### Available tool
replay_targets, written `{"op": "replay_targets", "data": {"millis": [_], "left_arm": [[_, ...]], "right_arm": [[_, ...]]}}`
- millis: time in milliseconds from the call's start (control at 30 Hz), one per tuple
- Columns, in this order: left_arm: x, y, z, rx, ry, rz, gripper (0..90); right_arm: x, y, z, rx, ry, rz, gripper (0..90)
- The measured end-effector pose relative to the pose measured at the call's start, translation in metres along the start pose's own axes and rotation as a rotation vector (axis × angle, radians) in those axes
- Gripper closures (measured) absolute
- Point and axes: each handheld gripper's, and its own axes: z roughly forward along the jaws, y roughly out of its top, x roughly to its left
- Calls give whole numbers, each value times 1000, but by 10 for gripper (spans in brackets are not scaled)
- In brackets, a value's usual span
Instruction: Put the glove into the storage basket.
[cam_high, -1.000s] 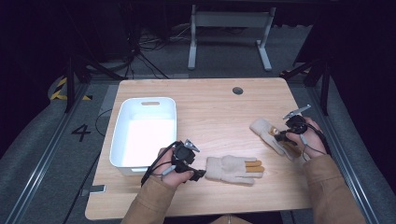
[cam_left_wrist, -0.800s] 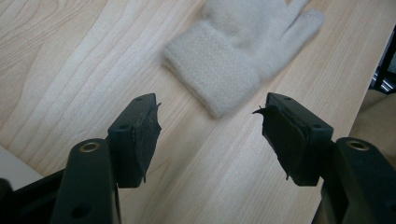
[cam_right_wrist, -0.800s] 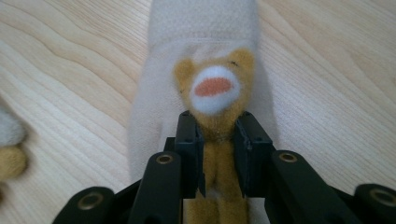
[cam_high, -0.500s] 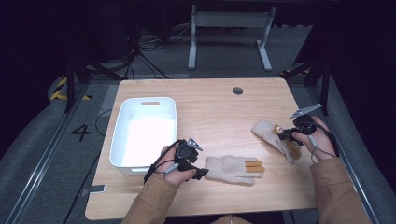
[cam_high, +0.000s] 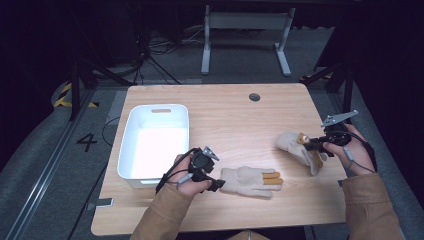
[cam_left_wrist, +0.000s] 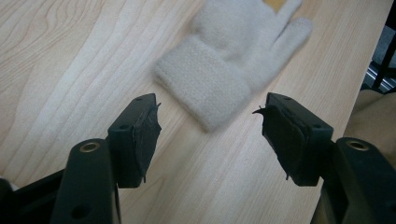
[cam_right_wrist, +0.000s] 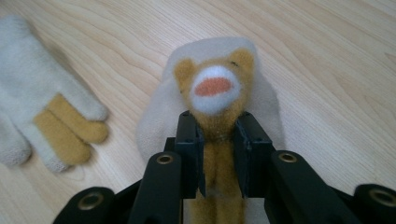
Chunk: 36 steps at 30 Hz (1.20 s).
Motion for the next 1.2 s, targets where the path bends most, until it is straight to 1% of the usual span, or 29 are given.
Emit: {"op": "replay_targets", "data": {"millis": [33, 267, 300, 533, 567, 600, 667, 700, 733, 867, 967, 1000, 1033, 1067, 1100, 1133, 1167, 1200], "left_arm": [[0, 0, 0, 2, 0, 0, 369], [0, 0, -1, 4, -2, 0, 369], [0, 0, -1, 7, 0, 5, 374], [0, 0, -3, 8, -5, 7, 386], [-1, 0, -3, 9, -7, 4, 386], [-1, 0, -3, 9, -7, 4, 386], [-1, 0, -3, 15, -9, 5, 387], [-1, 0, -3, 17, -10, 6, 387], [-1, 0, -3, 17, -10, 6, 386], [-1, 0, -3, 21, -13, 11, 387], [-1, -1, -3, 21, -12, 11, 386], [-1, -1, -3, 21, -12, 11, 386], [-2, -1, -3, 23, -14, 12, 386], [-2, -1, -3, 23, -14, 12, 386], [-2, -1, -3, 23, -13, 11, 386], [-2, -1, -3, 24, -13, 8, 386], [-1, -1, -4, 46, -12, -26, 396], [-1, -1, -4, 46, -12, -26, 400]], "right_arm": [[1, 0, -4, 0, 3, -5, 738], [4, 2, -12, -4, 12, -16, 738], [6, 2, -13, -1, 20, -27, 738], [12, 6, -16, -7, 36, -58, 738], [15, 7, -17, -14, 46, -72, 738], [15, 7, -17, -14, 46, -72, 738], [18, 9, -17, -18, 58, -89, 738], [20, 11, -17, -24, 76, -93, 738], [20, 11, -17, -24, 76, -93, 738], [25, 14, -15, -32, 118, -129, 738], [30, 16, -16, -38, 130, -157, 738], [30, 16, -16, -38, 130, -157, 738], [34, 18, -16, -39, 143, -175, 738], [34, 18, -16, -39, 143, -175, 738], [38, 21, -16, -42, 154, -193, 738], [38, 21, -16, -42, 154, -193, 738], [41, 23, -13, -44, 170, -211, 738], [41, 23, -13, -44, 170, -211, 738]]}}
